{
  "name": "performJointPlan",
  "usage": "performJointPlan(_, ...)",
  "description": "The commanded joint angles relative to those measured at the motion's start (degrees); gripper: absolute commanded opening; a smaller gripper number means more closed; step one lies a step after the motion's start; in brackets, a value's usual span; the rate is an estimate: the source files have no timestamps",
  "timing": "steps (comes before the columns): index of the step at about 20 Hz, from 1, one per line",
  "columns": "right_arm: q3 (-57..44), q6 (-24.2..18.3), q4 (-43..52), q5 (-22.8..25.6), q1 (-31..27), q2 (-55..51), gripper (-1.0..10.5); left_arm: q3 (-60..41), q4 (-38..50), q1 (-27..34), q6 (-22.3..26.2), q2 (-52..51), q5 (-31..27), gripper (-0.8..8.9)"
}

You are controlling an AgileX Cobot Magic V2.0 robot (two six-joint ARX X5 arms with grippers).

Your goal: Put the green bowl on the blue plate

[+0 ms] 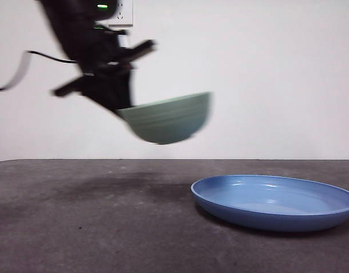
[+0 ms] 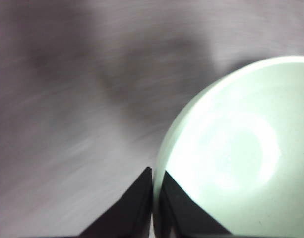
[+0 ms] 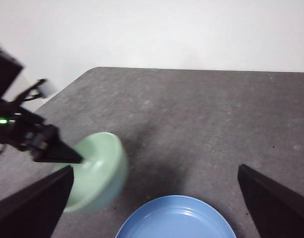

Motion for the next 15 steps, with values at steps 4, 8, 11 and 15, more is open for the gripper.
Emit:
performJointPlan(4,0.98,0.15,0.52,-0.2,0.24,0.22,6.5,16.44,-3.32,-11.1,-0.68,15.3,-2.78,0.09)
performJointPlan(8,0.98,0.17,0.52,-0.2,0.24,0.22,6.5,24.15,-4.44,-16.09,-0.37,23.28,-4.83,0.09)
performJointPlan(11,0.98,0.15,0.55,-0.2,0.24,0.22,6.5,26.84,-6.82,-16.87,-0.35,26.69,-4.92,0.09)
performJointPlan(15,0.98,0.15,0.55,-0.17,0.24,0.22,6.5,26.84,-7.85,-16.94,0.35,27.93,-4.94,0.09)
